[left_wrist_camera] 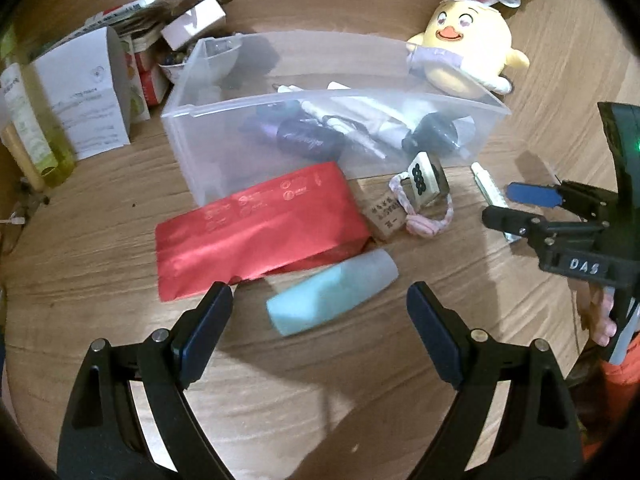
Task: Organize objects
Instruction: 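Grasp the light blue bottle with left tool while right tool grasps the white ointment tube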
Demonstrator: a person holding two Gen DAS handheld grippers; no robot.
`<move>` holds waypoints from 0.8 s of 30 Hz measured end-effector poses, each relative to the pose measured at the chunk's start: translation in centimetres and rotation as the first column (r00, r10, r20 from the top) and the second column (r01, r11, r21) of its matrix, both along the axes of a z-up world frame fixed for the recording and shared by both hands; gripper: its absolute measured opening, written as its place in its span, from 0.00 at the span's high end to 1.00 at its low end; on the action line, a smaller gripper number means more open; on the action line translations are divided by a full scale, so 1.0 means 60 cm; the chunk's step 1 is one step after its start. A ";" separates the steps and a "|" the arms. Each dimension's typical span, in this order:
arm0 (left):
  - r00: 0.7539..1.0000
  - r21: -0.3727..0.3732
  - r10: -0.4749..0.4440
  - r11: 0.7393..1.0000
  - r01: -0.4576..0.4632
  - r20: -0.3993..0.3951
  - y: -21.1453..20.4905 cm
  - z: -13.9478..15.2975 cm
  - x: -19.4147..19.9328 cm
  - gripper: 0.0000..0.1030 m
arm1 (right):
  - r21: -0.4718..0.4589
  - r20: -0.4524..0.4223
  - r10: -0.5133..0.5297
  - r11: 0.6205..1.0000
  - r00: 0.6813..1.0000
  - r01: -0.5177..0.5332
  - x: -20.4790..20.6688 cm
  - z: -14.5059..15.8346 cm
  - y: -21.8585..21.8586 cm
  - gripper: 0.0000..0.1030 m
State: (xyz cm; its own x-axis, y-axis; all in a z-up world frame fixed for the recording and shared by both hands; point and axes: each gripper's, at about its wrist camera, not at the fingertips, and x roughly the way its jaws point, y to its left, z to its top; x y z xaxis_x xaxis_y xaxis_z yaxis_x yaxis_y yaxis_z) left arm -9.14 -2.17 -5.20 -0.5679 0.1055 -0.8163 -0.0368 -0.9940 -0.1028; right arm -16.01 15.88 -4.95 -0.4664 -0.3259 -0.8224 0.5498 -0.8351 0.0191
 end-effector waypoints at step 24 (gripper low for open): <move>0.999 0.019 -0.051 0.999 0.051 0.013 0.044 0.000 0.007 0.48 | 0.006 -0.039 0.050 0.999 0.998 -0.049 0.025 0.002 -0.002 0.85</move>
